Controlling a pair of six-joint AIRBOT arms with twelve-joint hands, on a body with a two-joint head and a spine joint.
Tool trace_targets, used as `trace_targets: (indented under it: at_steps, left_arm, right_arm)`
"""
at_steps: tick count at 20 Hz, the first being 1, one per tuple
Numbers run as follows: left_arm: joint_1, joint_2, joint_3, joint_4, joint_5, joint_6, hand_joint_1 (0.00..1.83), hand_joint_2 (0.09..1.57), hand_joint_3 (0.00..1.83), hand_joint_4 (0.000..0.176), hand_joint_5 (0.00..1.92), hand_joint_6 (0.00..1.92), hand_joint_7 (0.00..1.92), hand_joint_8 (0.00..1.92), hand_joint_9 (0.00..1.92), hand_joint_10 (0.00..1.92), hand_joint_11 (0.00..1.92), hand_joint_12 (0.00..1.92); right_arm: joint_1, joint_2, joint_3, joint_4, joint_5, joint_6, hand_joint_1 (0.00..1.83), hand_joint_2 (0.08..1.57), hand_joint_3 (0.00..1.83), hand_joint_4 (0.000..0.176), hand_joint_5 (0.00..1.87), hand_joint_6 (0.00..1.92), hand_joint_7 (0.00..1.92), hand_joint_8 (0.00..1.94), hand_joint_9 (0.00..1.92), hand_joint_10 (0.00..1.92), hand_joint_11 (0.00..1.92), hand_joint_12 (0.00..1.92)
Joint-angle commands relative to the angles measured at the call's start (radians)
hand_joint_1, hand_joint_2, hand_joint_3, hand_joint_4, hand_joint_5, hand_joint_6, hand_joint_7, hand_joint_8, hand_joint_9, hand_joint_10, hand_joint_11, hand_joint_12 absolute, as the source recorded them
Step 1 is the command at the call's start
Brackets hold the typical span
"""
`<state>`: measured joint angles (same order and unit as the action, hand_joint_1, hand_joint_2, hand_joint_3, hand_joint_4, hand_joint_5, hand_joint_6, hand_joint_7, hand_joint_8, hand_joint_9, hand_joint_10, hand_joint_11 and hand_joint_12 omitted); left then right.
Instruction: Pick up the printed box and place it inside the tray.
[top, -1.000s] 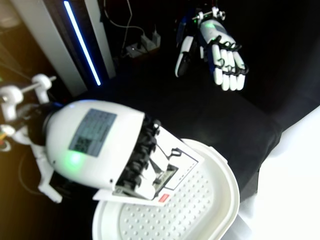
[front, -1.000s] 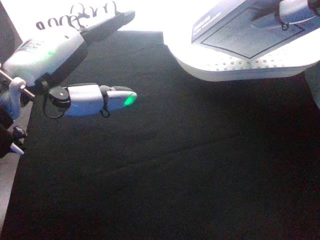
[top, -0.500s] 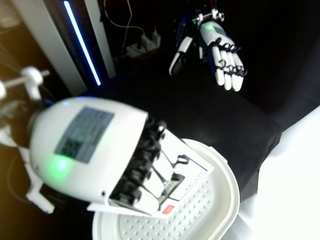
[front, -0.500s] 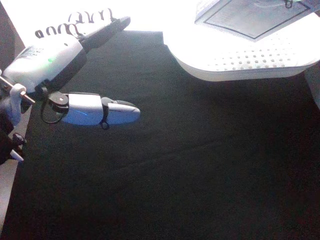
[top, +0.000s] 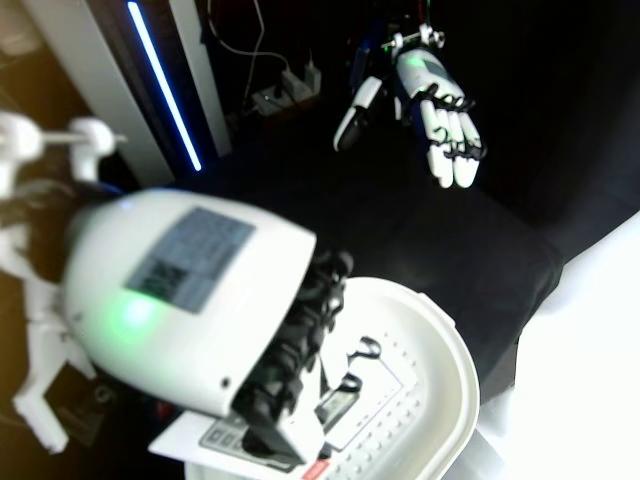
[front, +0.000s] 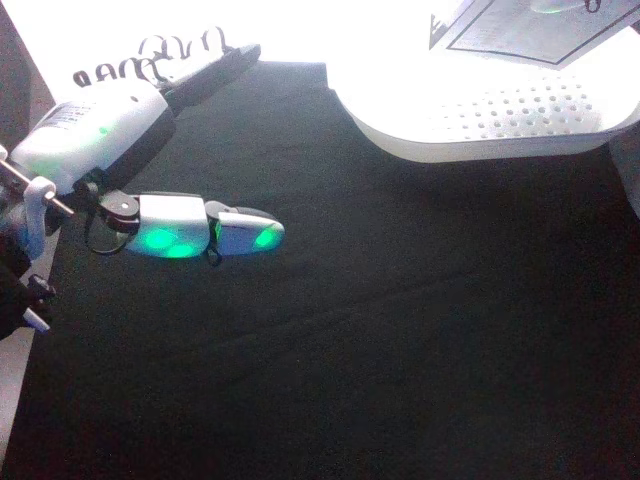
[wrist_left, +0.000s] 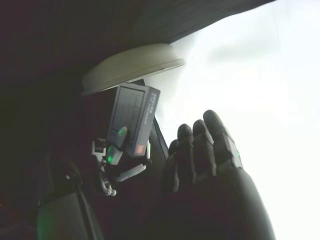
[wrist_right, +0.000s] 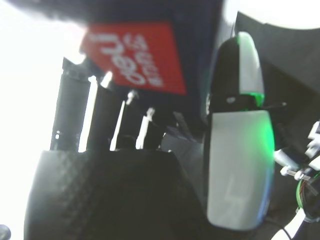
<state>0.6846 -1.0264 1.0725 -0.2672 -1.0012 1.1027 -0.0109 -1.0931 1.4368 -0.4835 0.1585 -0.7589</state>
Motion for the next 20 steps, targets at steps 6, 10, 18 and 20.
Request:
trace_targets:
  at_steps: [6,10,18,20]
  left_arm:
    - [0.01,-0.006,-0.002,0.001,-0.138,-0.019,0.67,0.8,0.0,0.0,0.09,0.0,0.32,0.0,0.23,0.01,0.0,0.69]
    - [0.016,-0.008,-0.002,-0.003,-0.138,-0.024,0.68,0.8,0.0,0.0,0.09,0.0,0.31,0.0,0.22,0.0,0.0,0.66]
    - [0.03,-0.006,-0.002,-0.013,-0.149,-0.032,0.66,0.82,0.01,0.006,0.08,0.0,0.31,0.0,0.22,0.0,0.0,0.7]
    - [0.037,-0.006,-0.002,-0.018,-0.153,-0.036,0.65,0.82,0.0,0.015,0.09,0.0,0.31,0.0,0.23,0.0,0.0,0.7]
  right_arm:
    - [0.014,0.009,0.006,0.007,0.097,-0.008,0.88,0.85,0.0,0.046,0.37,0.0,0.66,0.0,0.69,0.0,0.43,0.8]
    - [0.014,0.009,-0.001,0.007,0.097,-0.008,0.75,0.79,0.0,0.17,0.1,0.0,0.35,0.0,0.33,0.0,0.07,0.75]
    - [0.014,0.014,-0.012,0.007,0.098,-0.008,0.72,0.76,0.0,0.176,0.0,0.0,0.23,0.0,0.25,0.0,0.0,0.85]
    - [0.014,0.021,-0.024,0.007,0.098,-0.026,0.71,0.76,0.0,0.176,0.0,0.0,0.21,0.0,0.26,0.0,0.0,0.92]
